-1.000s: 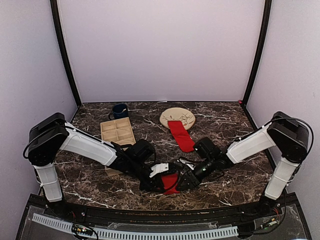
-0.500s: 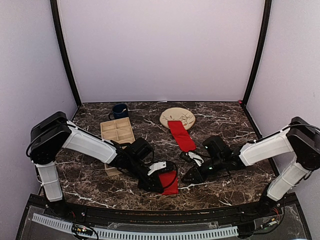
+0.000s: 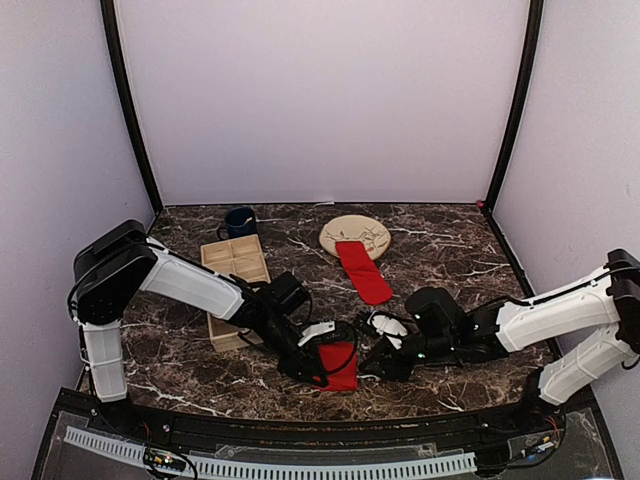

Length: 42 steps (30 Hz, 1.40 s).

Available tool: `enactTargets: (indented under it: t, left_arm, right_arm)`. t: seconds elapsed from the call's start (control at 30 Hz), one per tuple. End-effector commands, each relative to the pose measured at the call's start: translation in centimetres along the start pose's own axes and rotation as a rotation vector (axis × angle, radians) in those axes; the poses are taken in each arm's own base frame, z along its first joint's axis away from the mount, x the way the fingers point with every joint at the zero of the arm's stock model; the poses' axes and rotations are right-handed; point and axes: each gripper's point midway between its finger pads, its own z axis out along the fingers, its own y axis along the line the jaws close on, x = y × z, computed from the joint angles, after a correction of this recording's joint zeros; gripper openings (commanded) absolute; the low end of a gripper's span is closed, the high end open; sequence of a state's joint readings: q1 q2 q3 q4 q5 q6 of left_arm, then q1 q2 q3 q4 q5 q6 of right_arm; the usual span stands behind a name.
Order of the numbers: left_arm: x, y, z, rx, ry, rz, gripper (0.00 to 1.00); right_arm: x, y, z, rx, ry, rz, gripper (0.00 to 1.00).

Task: Roll the socks
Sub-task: Roll the sock at the center of the board.

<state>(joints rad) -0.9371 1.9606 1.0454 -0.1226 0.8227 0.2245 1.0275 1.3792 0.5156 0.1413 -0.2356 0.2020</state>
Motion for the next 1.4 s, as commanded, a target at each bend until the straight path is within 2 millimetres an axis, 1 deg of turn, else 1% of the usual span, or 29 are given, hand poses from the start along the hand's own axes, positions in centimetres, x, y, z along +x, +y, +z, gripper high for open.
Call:
enactTargets:
  t: [0.0,0.13,0.33,0.4,0.53,0.73,1.07,1.17,1.37]
  left_arm:
    - [1.1,-0.3,0.0,0.043,0.047,-0.057,0.2]
    - [1.2,-0.2,0.1,0.056,0.054,-0.068,0.21]
    - [1.5,-0.1,0.3,0.073,0.067,-0.088,0.21]
    - [1.5,-0.1,0.3,0.076,0.069,-0.09,0.21]
    - [1.6,-0.1,0.3,0.084,0.071,-0.096,0.2]
    - [1.7,-0.1,0.3,0.088,0.075,-0.101,0.2]
    - [1.8,0.0,0.5,0.094,0.076,-0.103,0.2]
    - [1.9,0.0,0.5,0.095,0.077,-0.105,0.2]
    - [1.9,0.0,0.5,0.098,0.08,-0.109,0.2]
  right_arm:
    - [-1.2,0.7,-0.4,0.056,-0.061,-0.106,0.36]
    - [-1.0,1.8,0.0,0.045,-0.039,-0.15,0.38]
    - [-0.1,3.2,1.4,0.033,0.017,-0.212,0.4]
    - [-0.3,3.7,1.8,0.028,0.023,-0.236,0.4]
    - [-0.4,4.0,2.3,0.031,0.039,-0.264,0.42]
    - [0.1,3.9,3.3,0.038,0.085,-0.293,0.42]
    - [0.6,3.8,4.1,0.036,0.113,-0.304,0.42]
    - [0.8,3.8,4.3,0.035,0.122,-0.307,0.41]
    - [0.8,3.9,4.4,0.029,0.127,-0.312,0.31]
